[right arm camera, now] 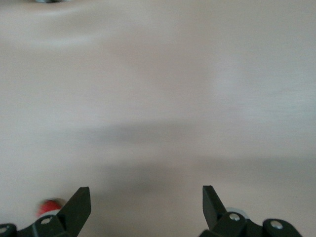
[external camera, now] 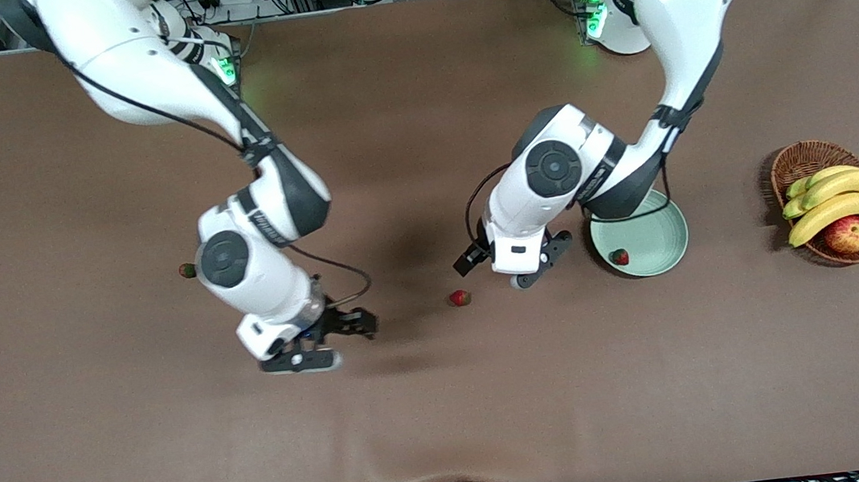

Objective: Collect all strawberries into plate
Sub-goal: 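Pass the second strawberry from the right gripper to the left gripper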

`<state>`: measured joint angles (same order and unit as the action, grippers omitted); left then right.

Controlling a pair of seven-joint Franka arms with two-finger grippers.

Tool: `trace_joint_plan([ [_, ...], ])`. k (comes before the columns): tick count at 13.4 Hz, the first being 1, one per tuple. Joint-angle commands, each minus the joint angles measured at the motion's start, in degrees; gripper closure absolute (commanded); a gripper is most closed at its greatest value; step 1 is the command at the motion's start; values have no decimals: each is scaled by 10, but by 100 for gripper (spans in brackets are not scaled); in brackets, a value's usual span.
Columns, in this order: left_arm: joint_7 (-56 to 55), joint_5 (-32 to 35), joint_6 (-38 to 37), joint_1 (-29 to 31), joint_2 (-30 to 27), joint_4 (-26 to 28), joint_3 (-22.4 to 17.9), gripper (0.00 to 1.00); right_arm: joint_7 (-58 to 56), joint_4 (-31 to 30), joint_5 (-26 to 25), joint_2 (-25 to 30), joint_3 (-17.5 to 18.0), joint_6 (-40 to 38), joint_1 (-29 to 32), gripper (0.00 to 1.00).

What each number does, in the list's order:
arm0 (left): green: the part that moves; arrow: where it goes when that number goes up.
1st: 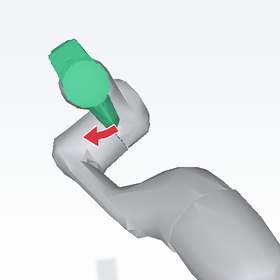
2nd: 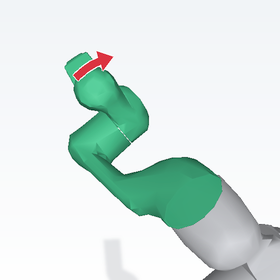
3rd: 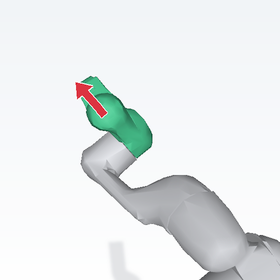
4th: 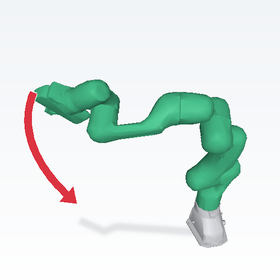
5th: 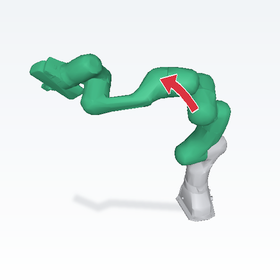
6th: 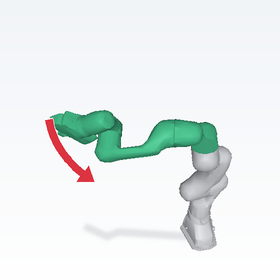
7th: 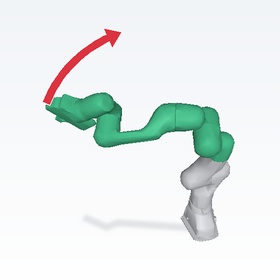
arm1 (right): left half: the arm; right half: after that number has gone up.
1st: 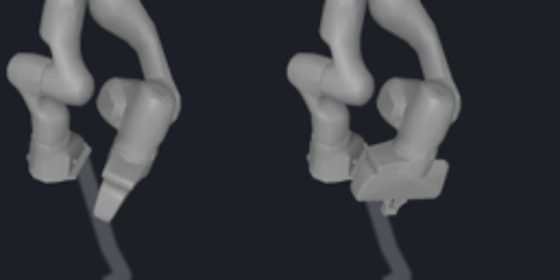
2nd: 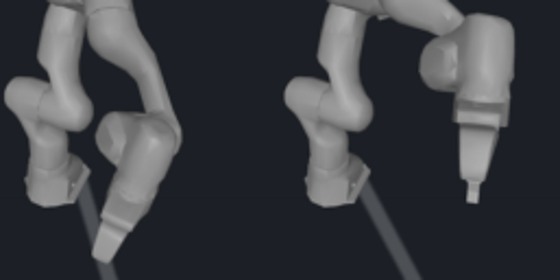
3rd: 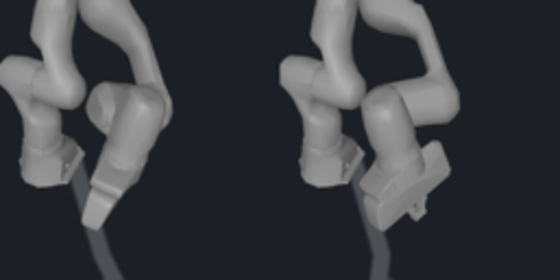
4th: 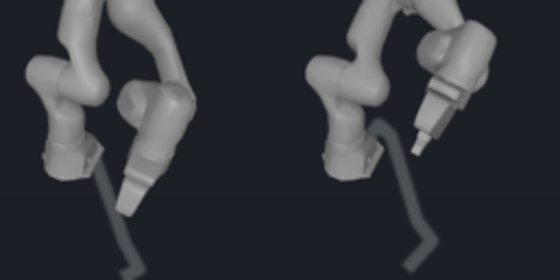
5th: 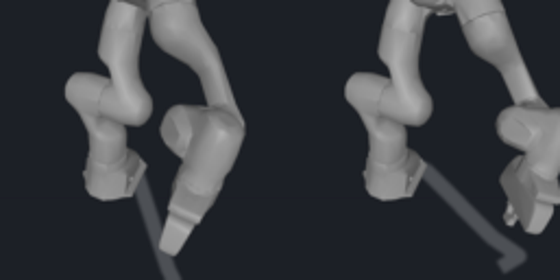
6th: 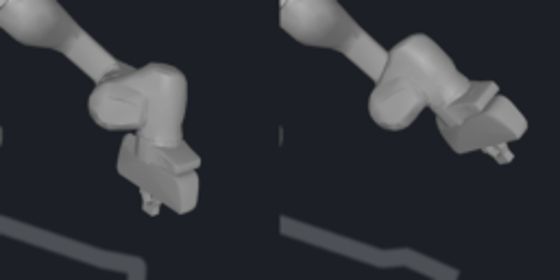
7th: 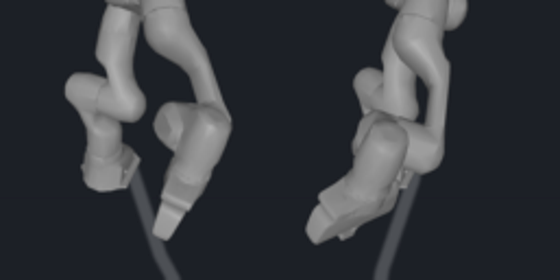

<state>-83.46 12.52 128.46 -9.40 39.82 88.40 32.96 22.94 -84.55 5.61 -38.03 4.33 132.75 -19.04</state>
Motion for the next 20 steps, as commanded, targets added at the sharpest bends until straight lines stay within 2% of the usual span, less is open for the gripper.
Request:
trace_joint_plan([
  [1,-51,-6,20,-104,37,-61,-103,0,-50,-153,-6,93,3,5,52,0],
  [3,-112,-7,75,-153,55,-61,-159,0,-55,-198,-17,123,2,4,80,0],
  [9,-166,-5,163,-204,106,-62,-209,2,-74,-292,-128,158,3,0,163,0],
  [13,-170,-5,182,-214,125,-69,-224,19,-124,-348,-129,169,6,0,241,0],
  [15,-169,-5,188,-214,131,-72,-224,37,-123,-380,-127,187,6,0,251,0],
  [16,-167,-5,188,-213,132,-72,-224,53,-123,-394,-126,193,7,0,268,0],
  [18,-154,-1,188,-214,132,-71,-225,100,-123,-418,-118,191,9,5,284,0],
  [20,-133,4,187,-205,110,-68,-225,100,-123,-429,-71,186,9,6,283,0],
])
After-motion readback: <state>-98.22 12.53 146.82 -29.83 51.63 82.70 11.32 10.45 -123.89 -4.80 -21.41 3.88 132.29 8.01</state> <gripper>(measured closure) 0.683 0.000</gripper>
